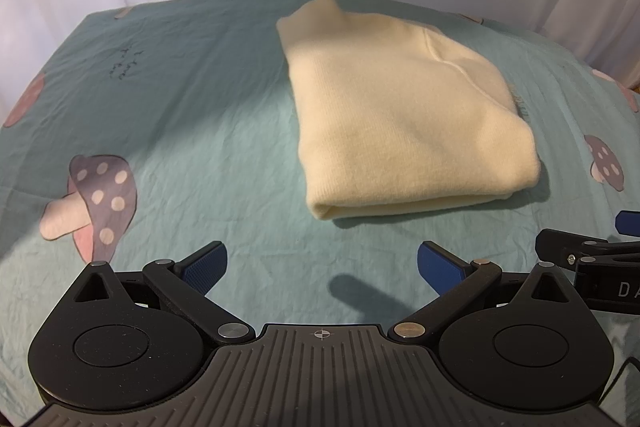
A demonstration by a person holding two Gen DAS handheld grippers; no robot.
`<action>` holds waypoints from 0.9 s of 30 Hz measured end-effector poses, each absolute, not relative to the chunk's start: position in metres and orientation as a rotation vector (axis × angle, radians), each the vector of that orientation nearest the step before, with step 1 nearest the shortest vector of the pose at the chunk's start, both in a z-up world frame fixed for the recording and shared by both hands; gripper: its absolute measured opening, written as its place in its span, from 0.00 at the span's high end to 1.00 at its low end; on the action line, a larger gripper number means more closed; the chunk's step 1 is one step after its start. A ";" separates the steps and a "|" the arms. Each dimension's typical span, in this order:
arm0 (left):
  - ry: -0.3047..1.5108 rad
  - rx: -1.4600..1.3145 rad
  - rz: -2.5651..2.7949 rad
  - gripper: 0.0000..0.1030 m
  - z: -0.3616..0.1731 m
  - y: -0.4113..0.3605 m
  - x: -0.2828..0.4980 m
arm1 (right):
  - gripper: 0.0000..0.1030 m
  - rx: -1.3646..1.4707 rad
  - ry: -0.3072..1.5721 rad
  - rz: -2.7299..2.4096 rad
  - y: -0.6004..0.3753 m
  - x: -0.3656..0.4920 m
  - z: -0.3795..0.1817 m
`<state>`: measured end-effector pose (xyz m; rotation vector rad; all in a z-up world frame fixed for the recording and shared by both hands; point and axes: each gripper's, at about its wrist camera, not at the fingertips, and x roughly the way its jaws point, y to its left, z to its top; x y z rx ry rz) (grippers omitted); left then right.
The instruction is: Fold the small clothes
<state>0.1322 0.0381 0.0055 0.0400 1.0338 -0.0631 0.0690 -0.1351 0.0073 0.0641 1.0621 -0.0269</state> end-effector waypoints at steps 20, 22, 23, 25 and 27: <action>1.037 0.036 -0.084 0.00 0.002 0.031 0.139 | 0.04 0.068 1.070 -0.033 -0.144 0.074 0.003; 1.037 0.034 -0.090 0.00 0.002 0.031 0.139 | 0.04 0.069 1.073 -0.035 -0.145 0.074 0.002; 1.037 0.035 -0.092 0.00 0.002 0.031 0.139 | 0.04 0.070 1.073 -0.036 -0.145 0.075 0.002; 1.037 0.039 -0.092 0.00 0.001 0.030 0.139 | 0.04 0.070 1.074 -0.036 -0.145 0.075 0.002; 1.038 0.041 -0.088 0.00 0.001 0.030 0.138 | 0.04 0.070 1.074 -0.034 -0.145 0.075 0.002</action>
